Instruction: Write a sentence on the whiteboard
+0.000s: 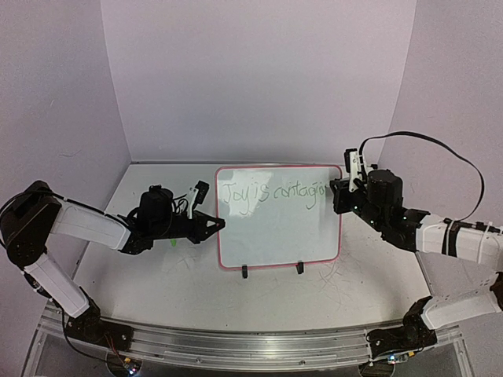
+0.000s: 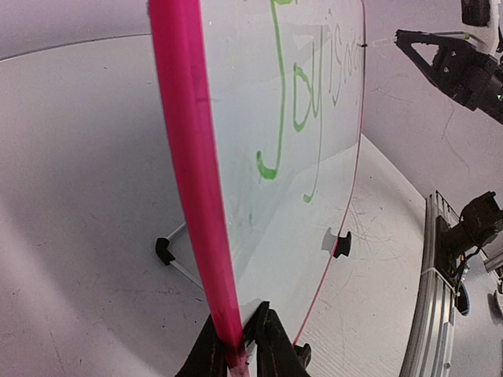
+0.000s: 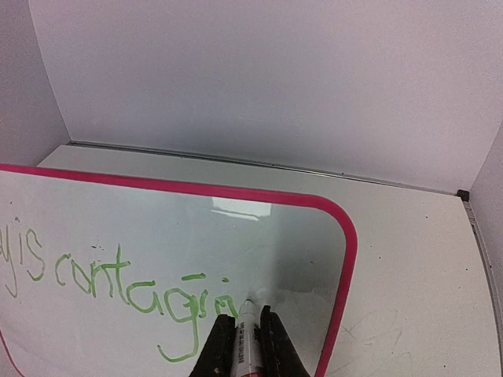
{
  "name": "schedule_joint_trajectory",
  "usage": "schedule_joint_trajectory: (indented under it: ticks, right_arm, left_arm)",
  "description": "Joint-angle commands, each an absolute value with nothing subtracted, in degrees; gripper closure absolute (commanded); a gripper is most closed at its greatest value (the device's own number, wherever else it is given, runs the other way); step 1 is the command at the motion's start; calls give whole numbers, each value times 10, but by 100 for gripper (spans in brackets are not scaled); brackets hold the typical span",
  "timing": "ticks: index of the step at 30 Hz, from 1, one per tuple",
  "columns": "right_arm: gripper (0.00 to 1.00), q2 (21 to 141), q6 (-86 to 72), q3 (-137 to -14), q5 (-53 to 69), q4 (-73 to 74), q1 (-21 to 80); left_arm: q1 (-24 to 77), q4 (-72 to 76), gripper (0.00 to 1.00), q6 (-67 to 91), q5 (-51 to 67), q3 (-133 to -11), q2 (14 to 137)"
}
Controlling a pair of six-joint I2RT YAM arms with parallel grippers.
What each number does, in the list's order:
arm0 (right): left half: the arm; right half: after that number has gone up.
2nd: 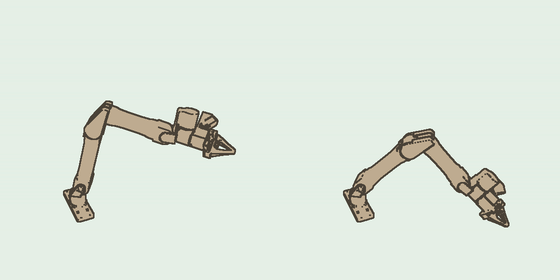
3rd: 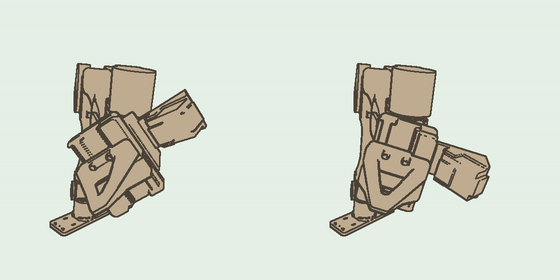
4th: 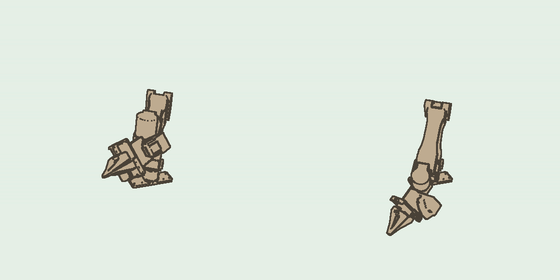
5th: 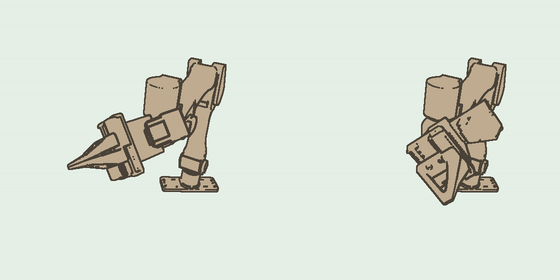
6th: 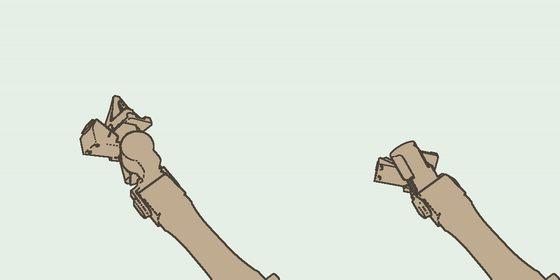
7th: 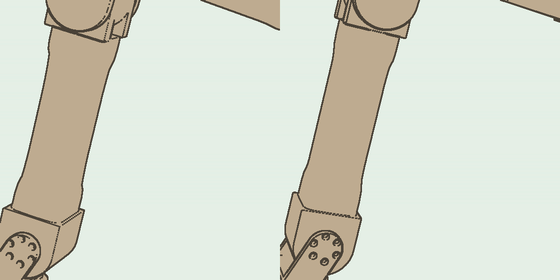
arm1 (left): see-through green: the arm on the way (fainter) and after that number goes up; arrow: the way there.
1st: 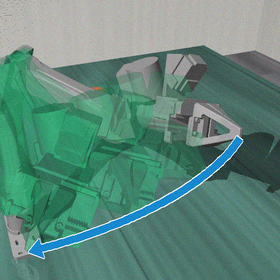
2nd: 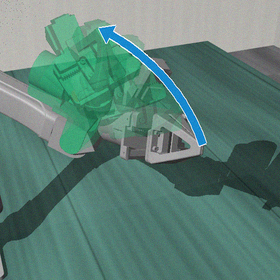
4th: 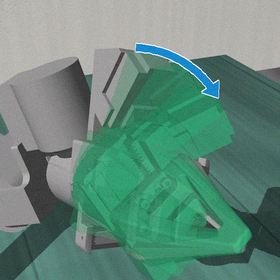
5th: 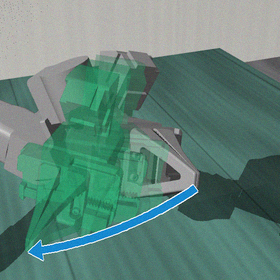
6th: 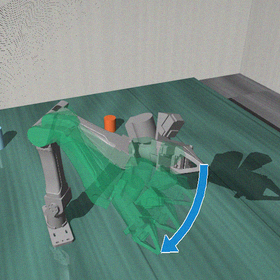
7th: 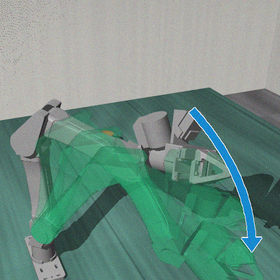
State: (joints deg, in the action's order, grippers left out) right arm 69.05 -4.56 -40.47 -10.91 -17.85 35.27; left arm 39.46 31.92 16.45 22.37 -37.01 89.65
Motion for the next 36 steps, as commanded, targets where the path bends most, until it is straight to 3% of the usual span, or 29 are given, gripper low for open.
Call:
schedule_joint_trajectory:
  ticks: [1,36]
  right_arm:
    - [100,679,-53,-395,-111,-170,348]
    - [100,695,-45,-419,-141,-212,345]
  left_arm:
    - [391,268,100,124,146,-368,900]
    - [392,267,100,127,147,-362,895]
